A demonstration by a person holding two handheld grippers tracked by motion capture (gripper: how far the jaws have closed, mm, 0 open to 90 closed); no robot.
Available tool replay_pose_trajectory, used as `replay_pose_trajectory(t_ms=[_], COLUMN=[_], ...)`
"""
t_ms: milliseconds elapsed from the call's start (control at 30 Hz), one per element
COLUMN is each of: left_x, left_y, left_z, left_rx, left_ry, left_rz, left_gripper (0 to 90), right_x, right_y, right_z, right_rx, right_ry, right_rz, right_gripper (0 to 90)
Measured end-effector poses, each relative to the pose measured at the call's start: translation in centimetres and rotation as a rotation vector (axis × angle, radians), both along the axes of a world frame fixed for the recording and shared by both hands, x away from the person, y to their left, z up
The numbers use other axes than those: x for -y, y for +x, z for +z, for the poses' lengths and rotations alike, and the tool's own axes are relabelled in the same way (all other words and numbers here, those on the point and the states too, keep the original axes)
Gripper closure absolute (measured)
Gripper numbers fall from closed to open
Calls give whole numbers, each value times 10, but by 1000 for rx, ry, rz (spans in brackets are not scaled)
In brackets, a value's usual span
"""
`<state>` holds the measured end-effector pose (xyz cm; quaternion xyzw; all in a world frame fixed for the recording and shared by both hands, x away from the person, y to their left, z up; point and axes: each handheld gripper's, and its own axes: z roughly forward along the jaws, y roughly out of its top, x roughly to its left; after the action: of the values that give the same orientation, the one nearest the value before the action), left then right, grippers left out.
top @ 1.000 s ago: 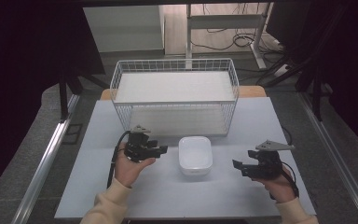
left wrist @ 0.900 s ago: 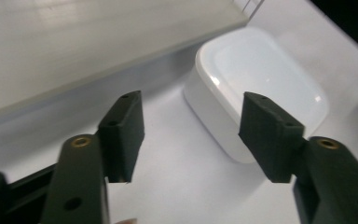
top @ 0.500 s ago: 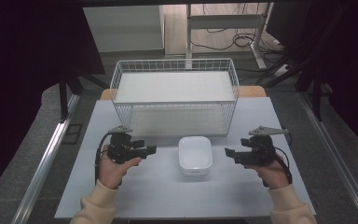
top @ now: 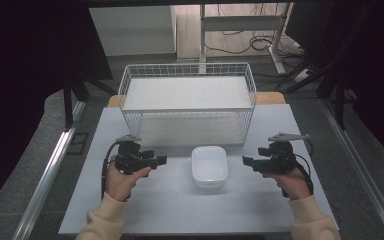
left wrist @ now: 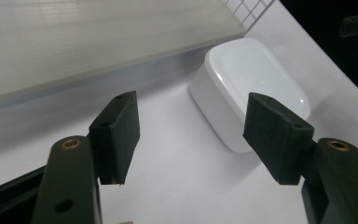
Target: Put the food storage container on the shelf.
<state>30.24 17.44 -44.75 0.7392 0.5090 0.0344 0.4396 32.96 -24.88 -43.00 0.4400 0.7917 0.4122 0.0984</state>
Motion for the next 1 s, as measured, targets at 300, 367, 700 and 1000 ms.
replay_pose_trajectory(t_ms=[300,367,700,1000], left_x=[14,17,40,52], left_y=[12,17,32,43], left_z=[-6,-5,-14,-31], left_rx=[-43,-52,-98,-149], left_ry=[-53,-80,-111,-162], left_rz=[-43,-53,-83,-92], left_gripper=[374,381,413,466], right_x=[-13,-16,-37,-43], right_y=[5,8,25,34], right_z=[-5,-2,-13,-31], right_rx=[-61,-68,-132,-204], right_ry=[31,42,69,98], right_rz=[58,61,76,74], right_gripper=[298,306,349,420])
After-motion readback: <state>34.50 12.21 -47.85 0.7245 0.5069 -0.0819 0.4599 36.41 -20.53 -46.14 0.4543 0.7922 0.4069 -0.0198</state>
